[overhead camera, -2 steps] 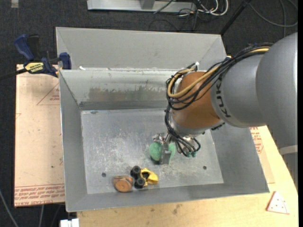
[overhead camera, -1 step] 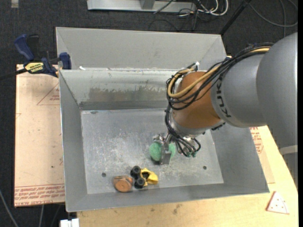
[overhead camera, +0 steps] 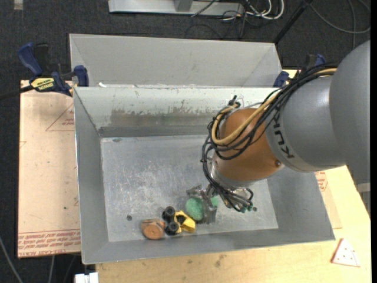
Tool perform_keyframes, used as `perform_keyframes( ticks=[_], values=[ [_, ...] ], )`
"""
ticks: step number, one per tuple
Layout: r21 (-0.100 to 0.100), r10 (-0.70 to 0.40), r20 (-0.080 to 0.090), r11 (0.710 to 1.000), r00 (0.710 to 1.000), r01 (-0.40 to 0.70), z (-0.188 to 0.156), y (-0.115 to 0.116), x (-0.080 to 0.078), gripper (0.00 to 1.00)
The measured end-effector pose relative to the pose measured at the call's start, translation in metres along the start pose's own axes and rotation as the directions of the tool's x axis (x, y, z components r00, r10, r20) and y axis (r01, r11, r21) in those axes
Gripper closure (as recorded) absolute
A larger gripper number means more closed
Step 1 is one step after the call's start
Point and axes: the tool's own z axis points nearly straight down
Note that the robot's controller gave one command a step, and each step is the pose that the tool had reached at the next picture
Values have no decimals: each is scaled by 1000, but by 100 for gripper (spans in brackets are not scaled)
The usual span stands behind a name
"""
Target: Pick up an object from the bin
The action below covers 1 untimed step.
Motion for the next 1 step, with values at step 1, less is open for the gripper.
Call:
perform_keyframes(
  ticks=[1],
  values=[
    [0,0,0,1000,1000,0,0,0,0,100]
  ],
)
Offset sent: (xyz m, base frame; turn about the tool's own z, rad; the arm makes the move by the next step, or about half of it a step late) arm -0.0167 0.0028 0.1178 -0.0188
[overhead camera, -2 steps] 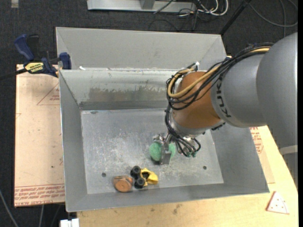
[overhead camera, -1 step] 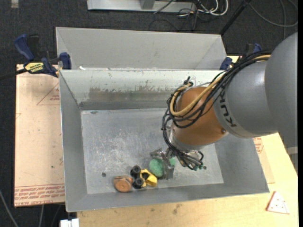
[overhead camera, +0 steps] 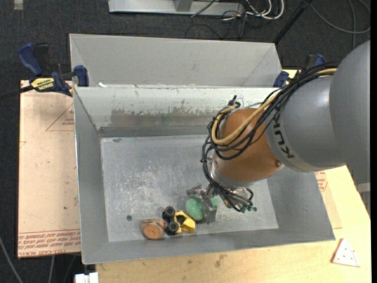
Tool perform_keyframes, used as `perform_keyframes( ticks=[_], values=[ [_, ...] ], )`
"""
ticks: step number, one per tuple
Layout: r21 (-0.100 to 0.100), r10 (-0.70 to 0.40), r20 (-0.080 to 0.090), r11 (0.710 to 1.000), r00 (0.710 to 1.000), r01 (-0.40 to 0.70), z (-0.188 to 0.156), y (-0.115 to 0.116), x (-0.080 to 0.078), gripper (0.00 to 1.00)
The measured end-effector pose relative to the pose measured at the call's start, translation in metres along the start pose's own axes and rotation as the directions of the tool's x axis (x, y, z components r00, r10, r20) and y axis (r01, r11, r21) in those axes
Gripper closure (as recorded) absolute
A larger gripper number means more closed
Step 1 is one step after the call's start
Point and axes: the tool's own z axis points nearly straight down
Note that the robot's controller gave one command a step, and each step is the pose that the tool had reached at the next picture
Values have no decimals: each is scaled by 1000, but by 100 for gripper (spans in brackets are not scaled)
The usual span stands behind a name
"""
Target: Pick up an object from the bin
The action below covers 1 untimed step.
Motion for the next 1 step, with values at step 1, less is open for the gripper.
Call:
perform_keyframes(
  ticks=[1],
  values=[
    [1,-17,2,1000,1000,17,-118,9,14,100]
  ],
)
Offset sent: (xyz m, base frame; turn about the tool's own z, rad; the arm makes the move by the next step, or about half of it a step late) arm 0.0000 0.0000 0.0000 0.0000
